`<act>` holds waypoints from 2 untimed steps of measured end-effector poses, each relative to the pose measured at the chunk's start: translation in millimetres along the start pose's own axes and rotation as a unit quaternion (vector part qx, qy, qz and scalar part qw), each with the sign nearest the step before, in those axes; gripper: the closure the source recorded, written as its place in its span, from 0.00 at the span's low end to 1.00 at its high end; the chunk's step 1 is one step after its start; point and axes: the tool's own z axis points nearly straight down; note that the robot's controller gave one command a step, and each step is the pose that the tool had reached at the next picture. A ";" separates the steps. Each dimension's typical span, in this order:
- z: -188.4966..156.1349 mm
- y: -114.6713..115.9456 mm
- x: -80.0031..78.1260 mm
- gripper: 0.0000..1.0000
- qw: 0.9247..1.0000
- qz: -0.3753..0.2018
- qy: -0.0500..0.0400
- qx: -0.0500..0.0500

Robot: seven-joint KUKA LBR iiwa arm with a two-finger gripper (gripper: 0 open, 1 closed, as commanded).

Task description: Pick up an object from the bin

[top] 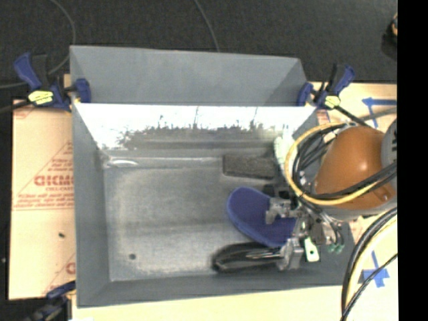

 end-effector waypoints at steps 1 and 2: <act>-3.9 0.2 -1.8 0.00 1.000 -0.003 -0.004 0.001; 57.7 32.6 -11.5 0.00 0.998 0.059 -0.007 0.001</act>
Offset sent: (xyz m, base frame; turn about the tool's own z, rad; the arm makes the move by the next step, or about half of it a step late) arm 0.0062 0.0353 -0.0646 0.1202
